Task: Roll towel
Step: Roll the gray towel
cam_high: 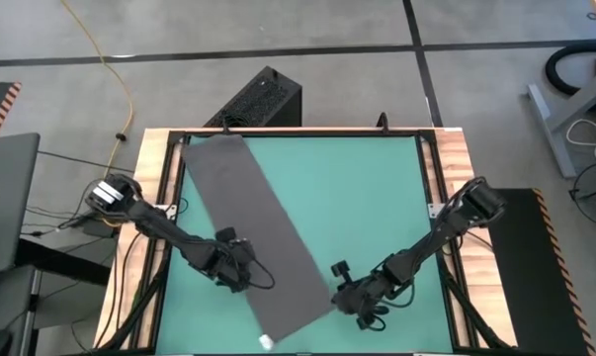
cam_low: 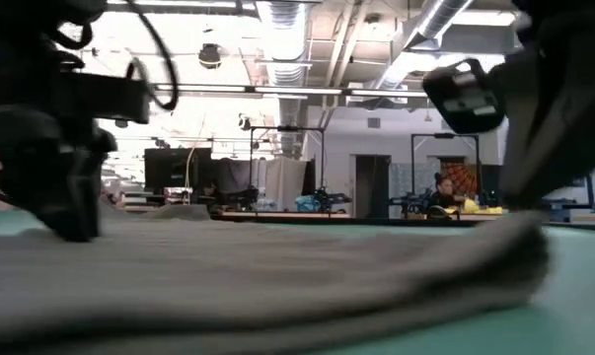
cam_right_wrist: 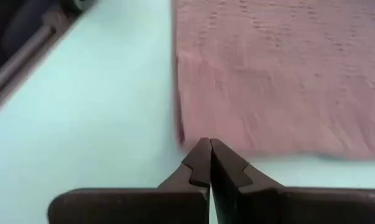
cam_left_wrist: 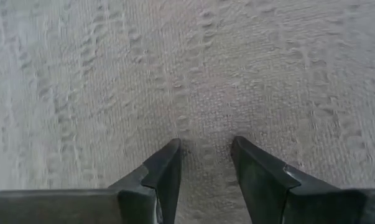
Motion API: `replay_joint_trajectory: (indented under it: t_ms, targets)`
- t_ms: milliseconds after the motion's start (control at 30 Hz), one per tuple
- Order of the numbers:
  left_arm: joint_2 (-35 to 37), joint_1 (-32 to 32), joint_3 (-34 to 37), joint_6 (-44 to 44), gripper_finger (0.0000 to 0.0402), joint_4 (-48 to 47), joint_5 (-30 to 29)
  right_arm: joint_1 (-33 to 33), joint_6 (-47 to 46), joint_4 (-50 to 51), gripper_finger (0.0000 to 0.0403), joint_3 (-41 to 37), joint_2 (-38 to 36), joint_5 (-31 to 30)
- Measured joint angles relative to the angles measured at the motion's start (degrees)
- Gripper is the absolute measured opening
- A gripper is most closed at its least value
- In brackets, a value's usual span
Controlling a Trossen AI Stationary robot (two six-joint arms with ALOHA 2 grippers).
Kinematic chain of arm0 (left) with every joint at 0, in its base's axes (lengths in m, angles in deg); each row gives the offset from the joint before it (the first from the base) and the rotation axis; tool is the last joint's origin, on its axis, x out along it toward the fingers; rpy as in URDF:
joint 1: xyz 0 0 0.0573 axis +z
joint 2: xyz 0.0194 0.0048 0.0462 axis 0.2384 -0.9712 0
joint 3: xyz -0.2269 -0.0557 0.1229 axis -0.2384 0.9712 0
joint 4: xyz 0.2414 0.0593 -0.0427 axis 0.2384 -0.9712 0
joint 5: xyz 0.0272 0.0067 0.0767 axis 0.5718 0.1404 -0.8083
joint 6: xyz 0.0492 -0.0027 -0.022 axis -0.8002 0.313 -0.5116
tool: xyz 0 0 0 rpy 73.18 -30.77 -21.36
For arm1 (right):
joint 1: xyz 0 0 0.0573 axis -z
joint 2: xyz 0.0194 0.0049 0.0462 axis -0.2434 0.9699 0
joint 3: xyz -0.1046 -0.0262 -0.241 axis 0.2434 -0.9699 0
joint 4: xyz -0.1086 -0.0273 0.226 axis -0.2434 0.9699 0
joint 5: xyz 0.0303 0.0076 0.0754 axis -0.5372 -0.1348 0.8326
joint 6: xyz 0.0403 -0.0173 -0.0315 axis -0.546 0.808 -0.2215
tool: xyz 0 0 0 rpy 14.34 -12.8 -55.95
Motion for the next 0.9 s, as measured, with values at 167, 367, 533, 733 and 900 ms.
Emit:
replay_joint_trajectory:
  t_ms: [167, 367, 533, 733, 900]
  targets:
    - [3.63, -2.55, 0.26, 2.97, 0.0137, -7.26, 5.19, 0.65, 0.35, -2.17, 0.0024, 1.64, -0.54, 0.75]
    - [5.25, -7.20, 0.06, 5.43, 0.0137, -7.10, 5.64, 1.99, 4.37, -13.91, 0.0030, 1.64, 3.13, 0.97]
    - [5.26, -9.36, -2.96, 3.67, 0.0137, -10.80, 5.07, 2.36, 13.34, -21.26, 0.0045, 1.64, 5.57, 0.88]
    - [5.36, -12.13, -8.37, 2.77, 0.0137, -9.07, 2.14, 1.47, 16.92, -22.93, 0.0059, 4.32, 6.90, -2.20]
    - [4.72, -16.62, -8.70, 0.64, 0.0137, 10.44, 0.15, -0.16, 21.88, -22.19, 0.0084, 7.58, 8.96, -3.56]
